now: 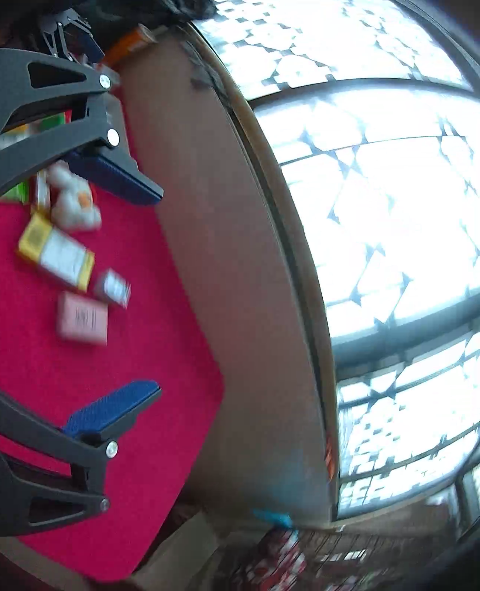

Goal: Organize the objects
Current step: 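Grasp the white chicken plush with the left tool while the right tool grasps the pink packet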

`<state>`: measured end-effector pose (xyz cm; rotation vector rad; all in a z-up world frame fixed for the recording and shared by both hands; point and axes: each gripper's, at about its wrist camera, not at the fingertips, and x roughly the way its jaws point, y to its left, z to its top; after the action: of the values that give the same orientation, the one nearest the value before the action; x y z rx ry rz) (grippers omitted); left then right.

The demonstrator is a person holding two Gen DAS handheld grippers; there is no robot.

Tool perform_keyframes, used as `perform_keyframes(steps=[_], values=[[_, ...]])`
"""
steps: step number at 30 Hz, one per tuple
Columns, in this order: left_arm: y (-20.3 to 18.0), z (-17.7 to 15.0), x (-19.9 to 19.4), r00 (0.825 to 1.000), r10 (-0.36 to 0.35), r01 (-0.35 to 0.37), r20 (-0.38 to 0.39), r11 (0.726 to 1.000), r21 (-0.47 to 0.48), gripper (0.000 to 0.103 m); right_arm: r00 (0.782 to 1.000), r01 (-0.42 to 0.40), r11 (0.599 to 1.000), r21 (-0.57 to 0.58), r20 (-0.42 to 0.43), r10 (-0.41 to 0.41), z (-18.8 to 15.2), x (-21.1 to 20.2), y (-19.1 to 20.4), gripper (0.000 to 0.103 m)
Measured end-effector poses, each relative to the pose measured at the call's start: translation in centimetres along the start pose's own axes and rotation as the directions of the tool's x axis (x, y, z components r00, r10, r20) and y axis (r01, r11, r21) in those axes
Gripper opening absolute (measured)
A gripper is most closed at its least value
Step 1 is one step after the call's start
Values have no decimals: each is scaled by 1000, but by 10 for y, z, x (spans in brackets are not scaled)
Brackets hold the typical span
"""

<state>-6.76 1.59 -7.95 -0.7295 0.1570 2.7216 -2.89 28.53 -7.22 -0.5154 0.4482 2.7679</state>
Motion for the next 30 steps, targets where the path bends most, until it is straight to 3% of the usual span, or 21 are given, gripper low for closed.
perform_keyframes(steps=[3,5,9,18,24,26,28,30], values=[[-25,9,45,992,-57,68,-111,993,93,98,990,27,999,42,-141,-21,-17,38,-29,100],[-34,12,81,976,-83,109,-201,986,122,98,976,44,998,48,-216,-33,-26,63,-38,100],[-34,9,124,953,-71,115,-294,984,136,98,949,53,998,29,-313,-41,-43,109,-36,100],[-38,-5,169,916,-96,138,-390,987,83,98,921,36,999,-26,-388,-44,-57,174,-5,99],[-59,-10,182,887,-120,184,-446,978,102,98,894,72,997,-29,-442,-77,-69,195,-4,98],[-64,-13,189,874,-131,194,-468,977,88,98,894,75,996,-51,-439,-90,-71,197,-3,96],[-64,-15,192,871,-153,197,-468,979,48,98,893,72,994,-87,-438,-103,-75,196,0,85],[-60,-14,193,865,-180,203,-468,979,-1,81,892,70,990,-120,-437,-116,-75,195,2,59]])
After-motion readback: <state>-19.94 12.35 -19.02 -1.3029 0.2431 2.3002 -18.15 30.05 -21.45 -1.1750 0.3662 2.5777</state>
